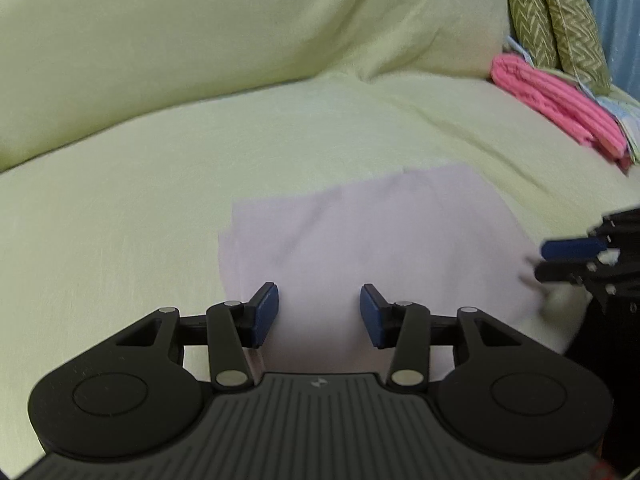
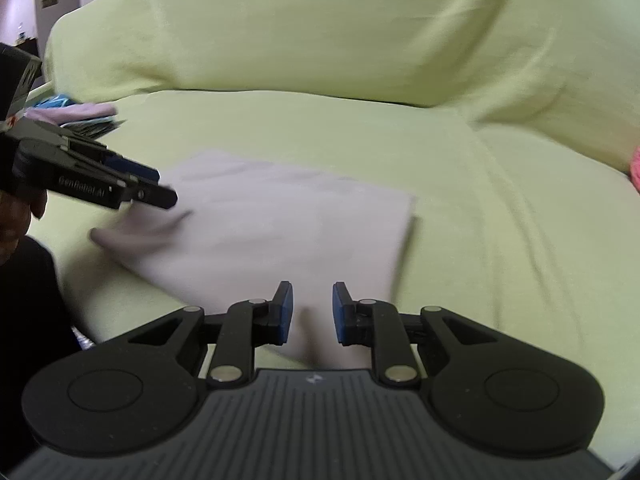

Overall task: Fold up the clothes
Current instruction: 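Pat the folded beige shirt flat with both open grippers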

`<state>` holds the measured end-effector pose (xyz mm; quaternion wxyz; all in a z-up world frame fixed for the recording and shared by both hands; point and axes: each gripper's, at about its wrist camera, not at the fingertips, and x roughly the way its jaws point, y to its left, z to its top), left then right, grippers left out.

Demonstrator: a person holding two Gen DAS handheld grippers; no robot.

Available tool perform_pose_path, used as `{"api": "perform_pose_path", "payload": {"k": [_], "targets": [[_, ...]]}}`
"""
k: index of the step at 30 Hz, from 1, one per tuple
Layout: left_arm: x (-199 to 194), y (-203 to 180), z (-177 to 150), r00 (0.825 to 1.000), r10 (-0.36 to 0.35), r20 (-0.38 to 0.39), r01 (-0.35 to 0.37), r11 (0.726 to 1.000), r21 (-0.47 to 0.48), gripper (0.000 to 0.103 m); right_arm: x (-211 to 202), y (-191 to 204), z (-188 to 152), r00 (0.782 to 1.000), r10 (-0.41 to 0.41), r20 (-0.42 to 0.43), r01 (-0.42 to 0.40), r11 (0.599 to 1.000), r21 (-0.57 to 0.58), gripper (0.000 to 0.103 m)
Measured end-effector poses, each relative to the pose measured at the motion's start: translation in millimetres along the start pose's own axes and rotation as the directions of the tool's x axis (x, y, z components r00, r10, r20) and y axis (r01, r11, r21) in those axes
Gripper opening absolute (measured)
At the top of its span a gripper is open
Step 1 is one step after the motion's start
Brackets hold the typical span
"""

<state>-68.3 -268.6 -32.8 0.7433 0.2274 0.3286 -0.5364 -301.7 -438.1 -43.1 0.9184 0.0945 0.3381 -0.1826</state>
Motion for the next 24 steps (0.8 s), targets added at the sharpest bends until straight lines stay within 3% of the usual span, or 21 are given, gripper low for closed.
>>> {"api": "perform_pose_path", "payload": {"k": [4, 7, 11, 17, 21, 24], "targets": [[-1.1, 0.7, -19.5, 0.997, 0.041, -0.062, -0.041, 0.999, -0.004, 0.051, 12.6, 18.7, -4.1, 0.999, 0.02, -0.046, -0.022, 0.998, -0.052, 0.017], [-5.7, 4.8, -26.4, 0.995, 0.058, -0.078, -0.059, 0.998, -0.021, 0.053, 19.7, 11.8, -12.0, 0.997, 0.019, -0.077, -0.018, 1.0, 0.011, 0.017], [-16.0, 2.3, -28.3, 0.993, 0.096, -0.073, -0.098, 0.995, -0.027, 0.05, 10.6, 9.9, -14.9, 0.994, -0.037, -0.104, 0.036, 0.999, -0.01, 0.017], [-27.5, -28.4, -31.0, 1.0, -0.006, 0.019, 0.007, 0.999, -0.036, 0.05, -4.2, 15.0, -11.6, 0.998, 0.002, -0.061, -0.003, 1.0, -0.013, 0.018], [-12.1, -51.8, -32.9, 0.999, -0.036, -0.004, 0.036, 0.999, 0.008, 0.05, 5.4, 27.0, -7.6, 0.997, 0.046, -0.057, -0.05, 0.996, -0.069, 0.018], [-5.2, -59.0, -34.5, 1.0, 0.008, -0.03, -0.006, 0.999, 0.045, 0.052, 14.7, 33.0, -7.1, 0.996, 0.074, -0.055, -0.08, 0.992, -0.096, 0.018]]}}
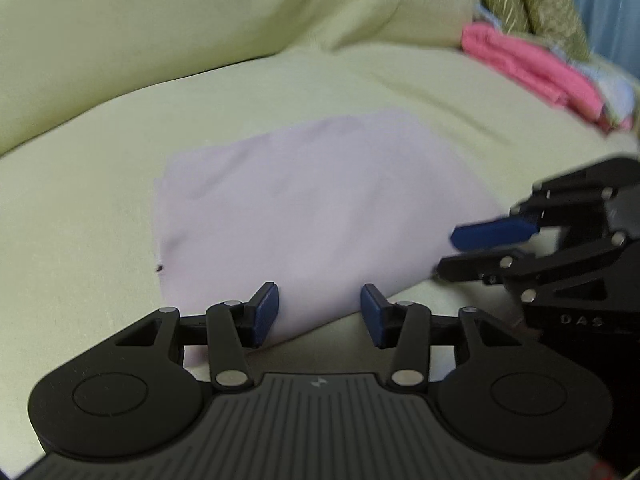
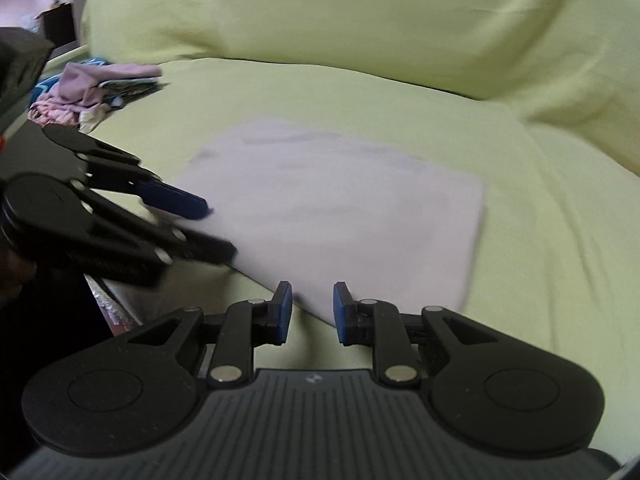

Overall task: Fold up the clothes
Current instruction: 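Pat the folded beige shirt flat with both open grippers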

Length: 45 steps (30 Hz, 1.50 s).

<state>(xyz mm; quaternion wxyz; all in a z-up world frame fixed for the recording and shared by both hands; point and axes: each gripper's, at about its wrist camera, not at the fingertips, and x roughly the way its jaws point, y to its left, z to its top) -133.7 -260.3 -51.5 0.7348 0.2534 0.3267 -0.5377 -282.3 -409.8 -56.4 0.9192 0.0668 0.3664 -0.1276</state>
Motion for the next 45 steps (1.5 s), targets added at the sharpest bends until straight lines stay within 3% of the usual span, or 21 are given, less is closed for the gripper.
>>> {"api": "perform_pose_path", "payload": {"k": [7, 12, 15, 20, 37, 45], "targets": [[-18.1, 27.2, -17.7, 0.998, 0.054, -0.035, -0.057, 0.996, -0.074, 0.052, 3.8, -6.0, -2.5, 1.0, 0.017, -0.014, -0.016, 0.999, 0.045, 0.018], [-31.0, 30.0, -11.2, 1.0, 0.012, 0.015, -0.009, 0.986, -0.164, 0.05, -9.1, -13.9, 0.5, 0.999, 0.009, 0.044, -0.013, 0.995, 0.099, 0.018], [-18.1, 16.2, -1.6, 1.0, -0.023, 0.02, 0.025, 0.989, -0.143, 0.05, -5.5, -17.2, 3.9, 0.999, -0.004, 0.054, -0.001, 0.995, 0.101, 0.019], [-2.2, 1.3, 0.6, 1.0, -0.013, -0.011, 0.012, 0.998, -0.062, 0.052, 6.3, -16.7, -2.2, 1.0, -0.023, 0.013, 0.022, 0.998, 0.06, 0.019], [-6.5, 12.3, -8.5, 1.0, -0.015, -0.006, 0.015, 0.995, -0.095, 0.053, -2.7, -31.3, -18.1, 0.999, -0.051, -0.008, 0.051, 0.993, 0.111, 0.019], [-9.2, 9.5, -4.2, 1.0, 0.026, -0.014, -0.027, 0.996, -0.08, 0.053, -11.1, -30.2, -15.6, 0.997, -0.075, -0.019, 0.077, 0.988, 0.136, 0.019]]}}
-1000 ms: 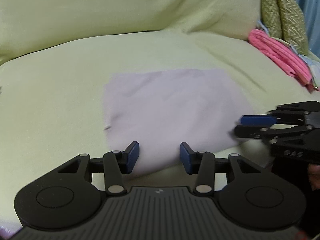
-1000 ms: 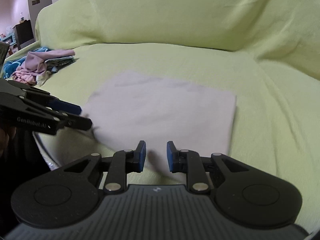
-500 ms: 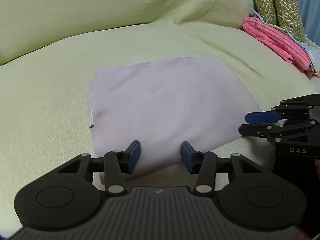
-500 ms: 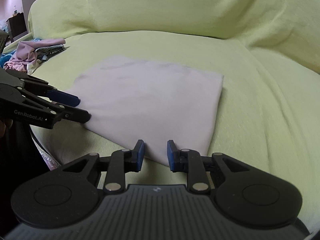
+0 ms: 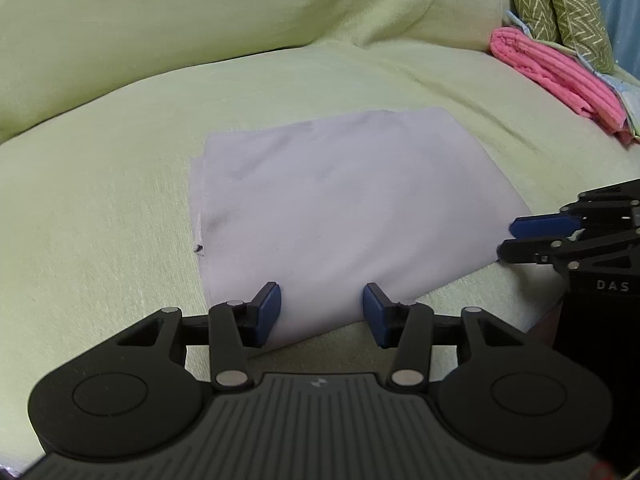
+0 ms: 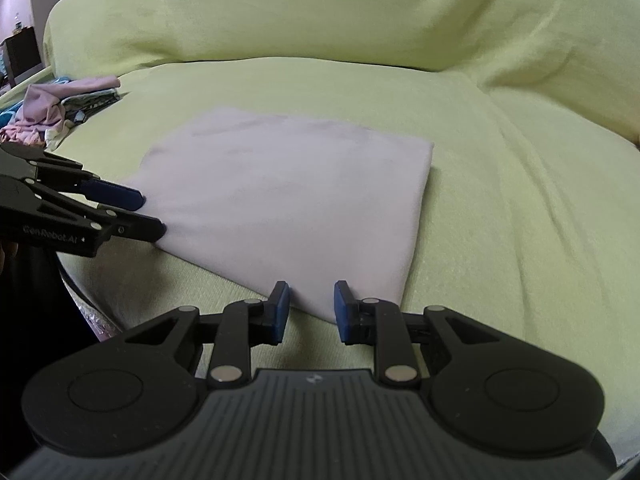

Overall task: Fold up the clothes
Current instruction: 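Pat the folded beige shirt flat with both open grippers, then grasp the shirt edge with the left gripper while the right gripper pinches its corner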

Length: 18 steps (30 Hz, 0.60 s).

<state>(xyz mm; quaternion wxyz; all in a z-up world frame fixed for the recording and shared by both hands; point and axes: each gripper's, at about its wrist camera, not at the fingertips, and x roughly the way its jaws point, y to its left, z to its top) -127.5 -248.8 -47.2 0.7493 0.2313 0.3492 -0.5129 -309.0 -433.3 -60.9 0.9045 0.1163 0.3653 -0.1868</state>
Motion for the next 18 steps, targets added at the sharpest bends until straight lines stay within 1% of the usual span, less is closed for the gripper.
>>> {"api": "perform_pose_path", "payload": {"k": [3, 6, 8, 10, 11, 13, 14, 18], "targets": [[0.2, -0.3, 6.9, 1.0, 0.007, 0.025, -0.007, 1.0, -0.012, 0.053, -2.9, 4.2, 3.5, 1.0, -0.001, 0.019, 0.001, 1.0, -0.015, 0.02], [9.9, -0.2, 13.1, 1.0, -0.006, 0.021, 0.007, 1.0, -0.021, 0.056, 5.9, 5.3, 6.8, 1.0, 0.015, 0.019, -0.015, 1.0, -0.013, 0.02], [15.9, 0.1, 11.4, 1.0, -0.004, 0.012, 0.004, 1.0, -0.004, 0.058, 11.1, 3.6, 6.2, 1.0, 0.022, 0.006, -0.022, 1.0, -0.009, 0.019], [14.6, 3.2, 8.0, 1.0, -0.005, 0.013, 0.005, 1.0, -0.002, 0.062, 11.8, -1.4, 3.7, 1.0, 0.026, 0.004, -0.026, 1.0, 0.004, 0.02], [13.5, 5.8, 7.3, 1.0, -0.011, 0.014, 0.011, 1.0, -0.014, 0.063, 11.0, -4.8, 3.1, 1.0, 0.03, 0.003, -0.03, 0.999, 0.022, 0.02], [11.9, 11.4, 9.8, 0.999, -0.034, 0.017, 0.035, 0.998, -0.054, 0.068, 7.4, -11.2, 4.4, 0.999, 0.034, 0.012, -0.035, 0.997, 0.063, 0.02], [12.0, 12.0, 12.6, 0.999, -0.034, 0.021, 0.035, 0.998, -0.056, 0.07, 5.7, -13.5, 5.5, 0.999, 0.033, 0.02, -0.035, 0.996, 0.077, 0.02], [16.5, 5.7, 30.7, 0.997, -0.05, 0.056, 0.052, 0.998, -0.026, 0.076, 2.4, -23.6, 13.6, 0.997, 0.01, 0.071, -0.017, 0.995, 0.096, 0.02]]}}
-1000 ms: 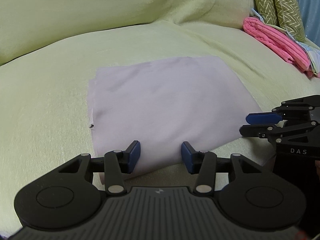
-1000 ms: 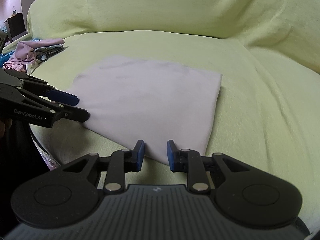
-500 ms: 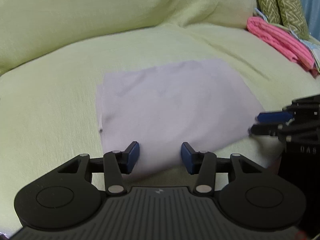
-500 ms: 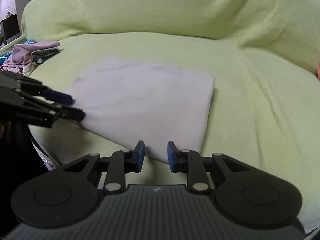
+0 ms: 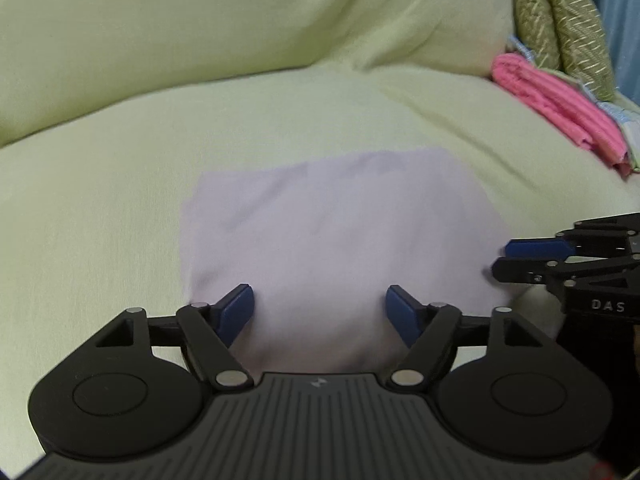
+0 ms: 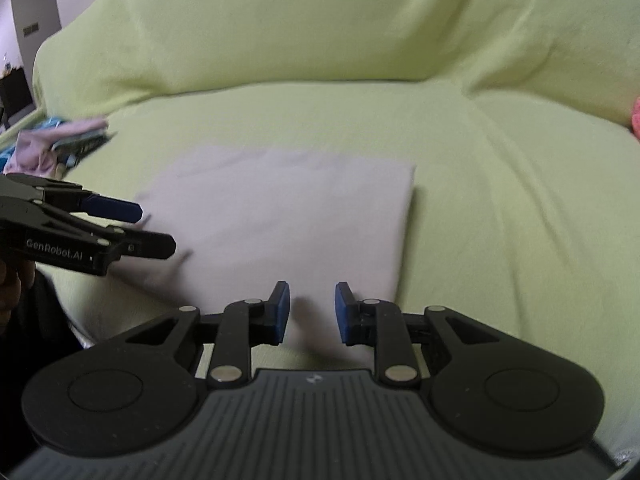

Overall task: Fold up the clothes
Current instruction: 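Grasp the shirt edge with the left gripper while the right gripper pinches its corner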

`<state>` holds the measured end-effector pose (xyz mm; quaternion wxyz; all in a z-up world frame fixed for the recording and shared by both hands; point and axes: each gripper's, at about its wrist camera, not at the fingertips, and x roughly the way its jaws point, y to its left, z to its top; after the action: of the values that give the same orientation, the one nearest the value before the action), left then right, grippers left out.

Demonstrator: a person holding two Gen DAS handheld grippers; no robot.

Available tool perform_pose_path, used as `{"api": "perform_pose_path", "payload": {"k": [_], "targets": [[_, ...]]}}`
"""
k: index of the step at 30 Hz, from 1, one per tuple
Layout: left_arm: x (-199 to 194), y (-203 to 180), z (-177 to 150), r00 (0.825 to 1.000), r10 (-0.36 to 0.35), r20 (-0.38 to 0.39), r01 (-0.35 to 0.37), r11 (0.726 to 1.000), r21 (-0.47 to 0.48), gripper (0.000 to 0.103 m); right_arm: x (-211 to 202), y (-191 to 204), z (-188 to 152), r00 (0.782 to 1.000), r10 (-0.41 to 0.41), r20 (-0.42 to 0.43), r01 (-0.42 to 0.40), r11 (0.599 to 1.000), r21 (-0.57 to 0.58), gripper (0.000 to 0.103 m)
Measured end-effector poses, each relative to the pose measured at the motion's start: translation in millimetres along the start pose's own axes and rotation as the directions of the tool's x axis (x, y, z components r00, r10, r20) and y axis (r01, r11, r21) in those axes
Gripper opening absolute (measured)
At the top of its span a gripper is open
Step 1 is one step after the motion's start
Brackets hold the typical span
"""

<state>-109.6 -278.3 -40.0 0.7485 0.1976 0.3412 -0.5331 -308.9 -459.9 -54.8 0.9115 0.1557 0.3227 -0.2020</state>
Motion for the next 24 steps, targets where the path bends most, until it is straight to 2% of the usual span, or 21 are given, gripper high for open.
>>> {"api": "perform_pose_path", "payload": {"k": [5, 11, 16, 20, 24], "targets": [[22.1, -9.1, 21.3, 1.0, -0.013, -0.005, 0.013, 1.0, 0.026, 0.076, 3.1, -20.0, 7.7, 0.999, -0.035, 0.023, 0.034, 0.999, 0.021, 0.02], [44.2, 1.3, 34.9, 0.996, 0.091, 0.005, -0.091, 0.995, 0.049, 0.076, 7.6, -40.0, 15.3, 0.998, -0.04, 0.05, 0.037, 0.997, 0.061, 0.025], [55.4, 29.0, 43.8, 0.995, 0.097, 0.031, -0.095, 0.994, -0.05, 0.071, 24.1, -40.9, 29.8, 0.998, 0.001, 0.064, -0.004, 0.999, 0.053, 0.025], [67.9, 37.9, 46.3, 0.995, 0.096, 0.019, -0.096, 0.995, -0.029, 0.072, 49.7, -33.3, 42.8, 0.997, 0.046, 0.056, -0.047, 0.999, 0.025, 0.025], [66.5, 51.1, 43.0, 0.994, 0.11, 0.024, -0.11, 0.994, -0.022, 0.075, 67.3, -34.8, 45.2, 0.998, 0.051, 0.031, -0.051, 0.999, -0.002, 0.025]]}}
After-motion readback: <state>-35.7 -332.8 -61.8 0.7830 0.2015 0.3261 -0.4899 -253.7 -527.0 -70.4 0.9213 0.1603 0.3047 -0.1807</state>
